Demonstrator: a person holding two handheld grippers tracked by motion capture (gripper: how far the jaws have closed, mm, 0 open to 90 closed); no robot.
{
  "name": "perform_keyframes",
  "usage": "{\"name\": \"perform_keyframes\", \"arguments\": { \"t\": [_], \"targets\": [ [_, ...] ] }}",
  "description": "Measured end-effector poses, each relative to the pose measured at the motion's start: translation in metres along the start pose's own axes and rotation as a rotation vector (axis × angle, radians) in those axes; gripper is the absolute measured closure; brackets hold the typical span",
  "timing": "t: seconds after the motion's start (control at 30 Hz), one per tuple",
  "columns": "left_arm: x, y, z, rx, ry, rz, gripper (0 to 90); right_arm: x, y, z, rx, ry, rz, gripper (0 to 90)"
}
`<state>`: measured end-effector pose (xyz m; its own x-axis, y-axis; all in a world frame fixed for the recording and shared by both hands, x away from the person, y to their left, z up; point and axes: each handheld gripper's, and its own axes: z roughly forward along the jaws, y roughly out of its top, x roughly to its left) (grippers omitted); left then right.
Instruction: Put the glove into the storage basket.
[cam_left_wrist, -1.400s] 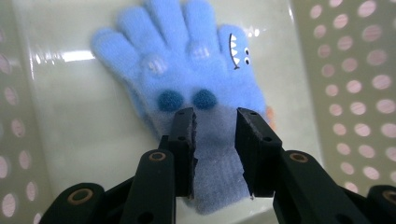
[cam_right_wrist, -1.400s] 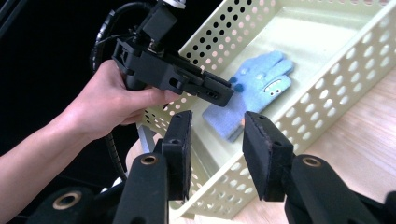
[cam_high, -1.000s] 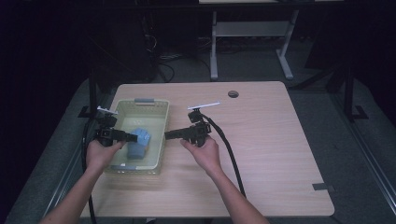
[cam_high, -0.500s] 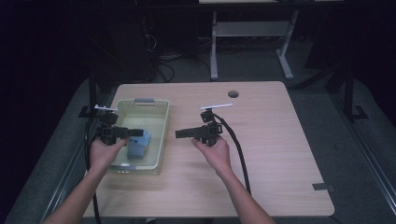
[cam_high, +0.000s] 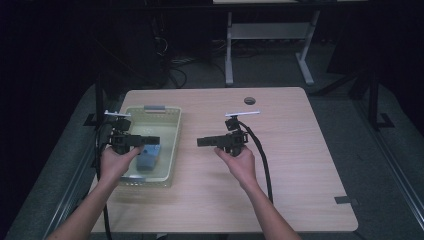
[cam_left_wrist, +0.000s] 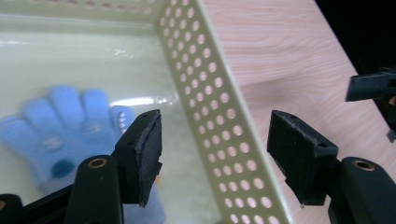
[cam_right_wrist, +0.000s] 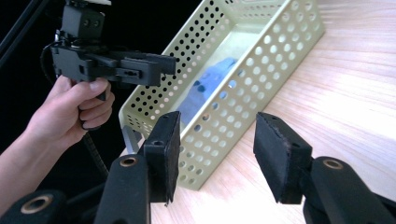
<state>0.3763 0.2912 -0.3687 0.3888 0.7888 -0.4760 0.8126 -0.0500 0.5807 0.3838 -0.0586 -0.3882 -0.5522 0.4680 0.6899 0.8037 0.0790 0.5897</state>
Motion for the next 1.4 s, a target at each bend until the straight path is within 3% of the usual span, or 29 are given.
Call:
{"name": "perform_keyframes", "arguments": {
  "t": [0.63,0.93,1.4],
  "targets": [
    [-0.033,0.005,0.017,-0.009,-0.058,0.062,32.0,-0.017,-0.009,-0.038,-0.044,-0.037,0.03,46.2],
    [-0.048,0.006,0.025,-0.005,-0.076,0.101,30.9,-0.028,-0.014,-0.062,-0.096,-0.053,0.05,45.1],
    [-0.066,0.007,0.038,-0.017,-0.11,0.129,29.4,-0.038,-0.022,-0.081,-0.091,-0.076,0.057,42.2]
  ]
}}
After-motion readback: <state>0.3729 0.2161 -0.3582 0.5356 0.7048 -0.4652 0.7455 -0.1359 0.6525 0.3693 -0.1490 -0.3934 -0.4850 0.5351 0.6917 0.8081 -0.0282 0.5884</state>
